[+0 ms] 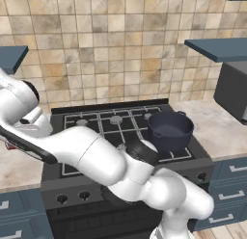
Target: Turn on the burner for the pot on the stove. Wait thirty seconds for the pot to heat up. Then add the garlic to the pot.
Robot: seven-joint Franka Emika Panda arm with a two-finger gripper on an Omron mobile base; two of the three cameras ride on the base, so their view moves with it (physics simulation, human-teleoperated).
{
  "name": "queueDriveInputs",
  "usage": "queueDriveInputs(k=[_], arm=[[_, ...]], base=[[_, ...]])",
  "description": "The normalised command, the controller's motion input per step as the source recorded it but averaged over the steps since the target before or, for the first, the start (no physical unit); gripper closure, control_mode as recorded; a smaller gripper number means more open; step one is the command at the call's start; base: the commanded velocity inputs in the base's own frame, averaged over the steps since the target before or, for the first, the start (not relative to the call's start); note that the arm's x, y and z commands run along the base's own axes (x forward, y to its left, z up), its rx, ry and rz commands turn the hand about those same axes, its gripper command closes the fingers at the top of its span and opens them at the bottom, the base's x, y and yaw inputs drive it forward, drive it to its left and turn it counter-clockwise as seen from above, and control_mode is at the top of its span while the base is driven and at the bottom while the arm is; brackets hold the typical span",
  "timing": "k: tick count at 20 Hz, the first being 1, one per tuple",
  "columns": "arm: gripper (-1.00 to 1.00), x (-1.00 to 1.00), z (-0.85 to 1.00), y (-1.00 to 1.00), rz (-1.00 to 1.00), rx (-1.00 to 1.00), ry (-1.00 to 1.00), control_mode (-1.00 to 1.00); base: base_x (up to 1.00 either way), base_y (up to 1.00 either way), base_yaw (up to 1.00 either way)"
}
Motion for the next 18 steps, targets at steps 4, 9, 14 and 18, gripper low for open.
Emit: queueDriveInputs(k=[4,9,14,18], arm=[[-1.0,0.29,0.0,0.0,0.08,0.04,0.0,-1.0],[-1.0,0.21,-0.23,0.0,0.14,0.15,0.0,-1.0],[-1.0,0.05,-0.63,0.0,0.17,0.15,0.0,-1.0],[-1.0,0.0,-0.88,0.0,0.2,0.1,-0.02,-1.0]], base=[[0.0,0.0,0.0],[0.0,0.0,0.0],[0.0,0.0,0.0],[0.0,0.0,0.0]])
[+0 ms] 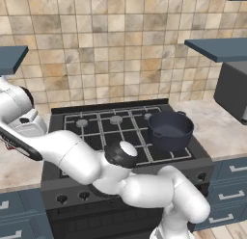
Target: Turn on the burner for the pot on the stove. Wait thirty seconds for the pot to heat up. Then add the garlic to the pot.
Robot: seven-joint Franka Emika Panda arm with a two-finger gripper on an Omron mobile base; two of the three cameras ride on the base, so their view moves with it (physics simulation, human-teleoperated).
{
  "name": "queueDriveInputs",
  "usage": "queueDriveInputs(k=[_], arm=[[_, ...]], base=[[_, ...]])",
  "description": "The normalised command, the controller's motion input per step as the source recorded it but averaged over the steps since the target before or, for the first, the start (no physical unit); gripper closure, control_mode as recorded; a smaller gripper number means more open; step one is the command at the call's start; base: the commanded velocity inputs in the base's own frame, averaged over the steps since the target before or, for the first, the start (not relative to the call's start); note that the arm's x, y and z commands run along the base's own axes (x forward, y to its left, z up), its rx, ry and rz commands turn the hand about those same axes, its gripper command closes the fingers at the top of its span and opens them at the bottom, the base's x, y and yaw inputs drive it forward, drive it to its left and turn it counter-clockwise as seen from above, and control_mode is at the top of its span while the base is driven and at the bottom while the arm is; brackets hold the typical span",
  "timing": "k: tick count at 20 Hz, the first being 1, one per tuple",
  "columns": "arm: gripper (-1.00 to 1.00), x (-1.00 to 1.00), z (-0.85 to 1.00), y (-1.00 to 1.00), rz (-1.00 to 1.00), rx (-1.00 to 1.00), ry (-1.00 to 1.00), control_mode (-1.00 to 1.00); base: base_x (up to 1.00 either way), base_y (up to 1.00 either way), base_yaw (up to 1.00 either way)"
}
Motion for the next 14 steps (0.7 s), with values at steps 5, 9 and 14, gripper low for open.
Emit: queueDriveInputs(k=[5,9,14], arm=[[-1.0,0.0,-0.14,-0.03,0.17,0.06,-0.09,-1.0],[-1.0,0.02,-0.23,-0.01,0.19,0.2,0.0,-1.0],[-1.0,0.01,-0.61,-0.02,0.21,0.17,0.0,-1.0]], base=[[0.0,0.0,0.0],[0.0,0.0,0.0],[0.0,0.0,0.0]])
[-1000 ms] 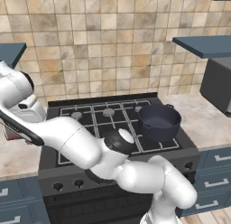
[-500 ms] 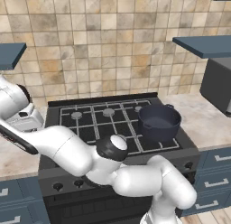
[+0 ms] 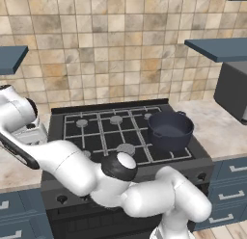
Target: Turn on the burner for the pot on the stove. Wait thirty seconds for the pot to heat up. Then add the garlic to the pot.
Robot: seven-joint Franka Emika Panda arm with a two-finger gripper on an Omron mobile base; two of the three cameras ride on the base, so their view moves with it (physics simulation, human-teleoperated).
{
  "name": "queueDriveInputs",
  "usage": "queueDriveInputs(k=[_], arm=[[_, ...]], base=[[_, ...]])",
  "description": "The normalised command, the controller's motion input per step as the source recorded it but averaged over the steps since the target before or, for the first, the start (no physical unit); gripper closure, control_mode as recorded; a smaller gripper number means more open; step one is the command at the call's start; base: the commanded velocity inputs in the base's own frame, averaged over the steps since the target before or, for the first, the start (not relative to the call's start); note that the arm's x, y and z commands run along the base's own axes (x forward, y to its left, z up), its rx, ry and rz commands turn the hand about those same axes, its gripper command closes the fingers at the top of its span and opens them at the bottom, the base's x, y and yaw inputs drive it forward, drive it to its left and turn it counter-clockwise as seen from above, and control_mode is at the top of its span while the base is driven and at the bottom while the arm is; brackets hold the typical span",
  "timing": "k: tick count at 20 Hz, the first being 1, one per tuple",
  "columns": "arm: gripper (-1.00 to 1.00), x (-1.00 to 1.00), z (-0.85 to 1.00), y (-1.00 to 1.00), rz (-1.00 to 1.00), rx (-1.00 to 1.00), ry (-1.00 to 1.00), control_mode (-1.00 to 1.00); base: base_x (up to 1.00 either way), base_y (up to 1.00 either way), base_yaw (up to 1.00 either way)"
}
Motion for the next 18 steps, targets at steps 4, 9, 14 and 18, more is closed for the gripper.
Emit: queueDriveInputs(k=[4,9,14,18], arm=[[-1.0,0.0,-0.49,-0.04,0.16,0.02,-0.06,-1.0],[-1.0,0.12,-0.1,-0.07,0.07,0.0,-0.05,-1.0],[-1.0,0.34,-0.03,0.0,0.03,0.09,0.0,-1.0],[-1.0,0.46,-0.23,0.0,0.05,0.12,0.0,-1.0]], base=[[0.0,0.0,0.0],[0.0,0.0,0.0],[0.0,0.0,0.0],[0.0,0.0,0.0]])
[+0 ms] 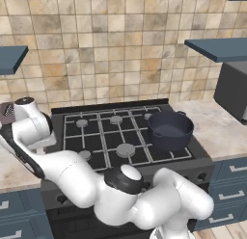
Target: Turn on the burner for the pot on the stove. Wait thirty seconds for the pot to heat up. Then add the garlic to the pot.
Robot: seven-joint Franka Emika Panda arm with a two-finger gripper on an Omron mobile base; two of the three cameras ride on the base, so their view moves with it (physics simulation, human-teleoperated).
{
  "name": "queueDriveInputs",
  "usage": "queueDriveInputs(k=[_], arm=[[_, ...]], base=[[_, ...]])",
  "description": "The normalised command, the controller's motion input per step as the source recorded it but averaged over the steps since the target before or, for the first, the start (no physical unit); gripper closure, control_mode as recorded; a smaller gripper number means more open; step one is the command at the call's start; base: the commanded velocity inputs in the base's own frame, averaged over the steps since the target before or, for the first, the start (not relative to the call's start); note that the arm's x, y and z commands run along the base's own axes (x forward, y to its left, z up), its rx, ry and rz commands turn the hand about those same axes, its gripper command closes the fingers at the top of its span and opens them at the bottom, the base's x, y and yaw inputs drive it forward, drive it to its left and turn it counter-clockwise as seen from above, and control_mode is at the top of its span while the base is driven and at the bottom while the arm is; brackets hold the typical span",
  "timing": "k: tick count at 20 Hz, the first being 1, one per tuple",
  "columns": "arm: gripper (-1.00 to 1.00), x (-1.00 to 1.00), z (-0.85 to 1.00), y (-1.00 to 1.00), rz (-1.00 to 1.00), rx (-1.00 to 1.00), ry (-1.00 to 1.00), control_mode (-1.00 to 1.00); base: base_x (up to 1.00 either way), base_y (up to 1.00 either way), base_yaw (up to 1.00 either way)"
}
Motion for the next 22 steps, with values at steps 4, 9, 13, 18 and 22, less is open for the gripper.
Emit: queueDriveInputs(k=[4,9,13,18,22], arm=[[-1.0,0.37,-0.09,0.14,0.02,0.05,0.0,-1.0],[-1.0,0.28,-0.02,0.26,0.0,-0.01,0.0,-1.0],[-1.0,0.34,0.0,0.24,0.0,-0.04,0.0,-1.0],[-1.0,0.37,-0.01,0.07,0.0,-0.02,0.0,-1.0],[-1.0,0.42,-0.07,0.04,0.0,-0.04,0.0,-1.0]], base=[[0.0,0.0,0.0],[0.0,0.0,0.0],[0.0,0.0,0.0],[0.0,0.0,0.0],[0.0,0.0,0.0]])
